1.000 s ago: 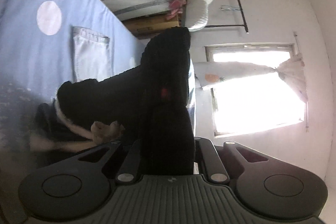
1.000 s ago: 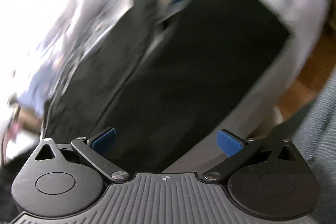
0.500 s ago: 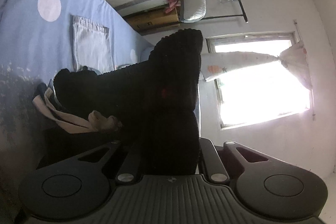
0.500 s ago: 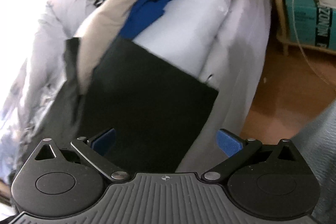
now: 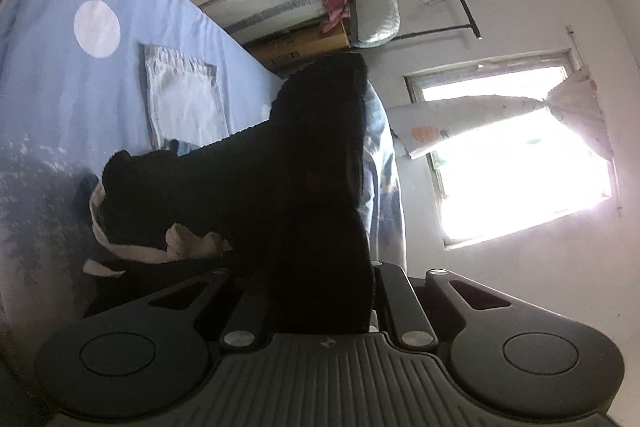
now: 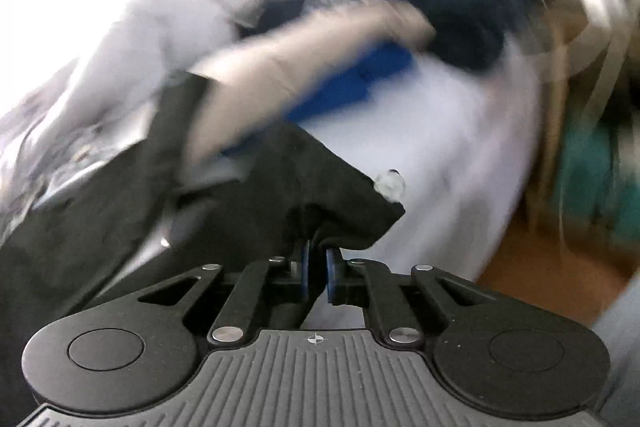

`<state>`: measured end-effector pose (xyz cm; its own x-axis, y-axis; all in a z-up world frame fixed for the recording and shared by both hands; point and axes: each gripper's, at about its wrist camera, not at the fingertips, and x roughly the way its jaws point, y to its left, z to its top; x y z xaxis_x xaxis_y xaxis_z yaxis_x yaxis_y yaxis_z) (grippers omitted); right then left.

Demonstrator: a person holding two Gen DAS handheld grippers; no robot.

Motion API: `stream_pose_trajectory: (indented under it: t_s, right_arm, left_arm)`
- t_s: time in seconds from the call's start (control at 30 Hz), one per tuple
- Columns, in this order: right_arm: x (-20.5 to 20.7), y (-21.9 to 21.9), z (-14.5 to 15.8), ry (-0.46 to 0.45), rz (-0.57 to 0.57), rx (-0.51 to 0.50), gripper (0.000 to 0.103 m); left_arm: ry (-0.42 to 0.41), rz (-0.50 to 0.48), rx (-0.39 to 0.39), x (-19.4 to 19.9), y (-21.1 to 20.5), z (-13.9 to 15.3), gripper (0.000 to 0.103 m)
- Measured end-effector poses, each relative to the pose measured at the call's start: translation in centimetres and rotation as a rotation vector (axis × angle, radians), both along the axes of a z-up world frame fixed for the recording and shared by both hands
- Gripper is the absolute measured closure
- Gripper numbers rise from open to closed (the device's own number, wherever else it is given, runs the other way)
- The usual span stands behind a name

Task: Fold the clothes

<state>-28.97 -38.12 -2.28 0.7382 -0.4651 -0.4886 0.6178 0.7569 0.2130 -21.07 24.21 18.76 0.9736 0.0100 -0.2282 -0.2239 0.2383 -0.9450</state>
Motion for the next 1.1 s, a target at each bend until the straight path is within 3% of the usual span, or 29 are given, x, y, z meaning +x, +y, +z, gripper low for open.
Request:
stream_pose_trajectory:
  t_s: [0.1,0.17,0.27,0.37,0.43,0.53,0.57,0.67,0.77,0.87,1.03,1.1]
  right_arm:
    - [1.3,4.7,2.0,-0.022,0.235,-0.22,0.093]
    - [2.2,7.6,2.2,-0.032,0.39,-0.284,0.093]
    - [3.5,10.3,1.1,0.029,0.514,-0.363,0.093]
    - [4.0,9.2,-0.3,0.093,0.471,-0.322,0.092]
    - [4.0,7.9,-0.7,0.147,0.377,-0.26,0.088]
    - [3.6,5.8,-0.3,0.167,0.264,-0.13,0.057]
    - [3.6,5.8,-0.1,0.173,0.25,-0.126,0.04]
    - [4.2,7.8,0.7,0.133,0.283,-0.237,0.015]
    - [5.4,10.1,0.9,0.121,0.336,-0.349,0.011]
    - [7.5,10.8,0.3,0.154,0.321,-0.342,0.011]
    - [11.3,9.7,-1.0,0.165,0.09,-0.201,0.012]
    - [12.7,10.2,-1.2,0.163,-0.01,-0.23,0.012]
  left_arm:
    - [0.011,0.005,0.01,-0.3,0.2,0.0,0.09]
    - [0.016,0.009,0.003,-0.4,0.5,-0.2,0.09]
    - [0.019,0.013,-0.006,-0.5,0.8,-0.3,0.09]
    - [0.021,0.008,-0.005,-0.2,1.0,-0.3,0.09]
    - [0.022,0.009,-0.006,-0.2,1.1,-0.4,0.09]
    - [0.024,0.014,-0.009,-0.1,1.4,-0.6,0.09]
    - [0.024,0.017,-0.01,-0.1,1.5,-0.7,0.09]
    - [0.029,0.025,-0.009,-0.1,1.6,-1.1,0.09]
    - [0.035,0.024,-0.012,0.0,1.6,-1.4,0.09]
    - [0.036,0.02,-0.013,0.0,1.6,-1.6,0.09]
    - [0.04,0.02,-0.012,0.1,1.9,-2.1,0.09]
    - [0.044,0.022,-0.014,0.1,2.1,-2.5,0.09]
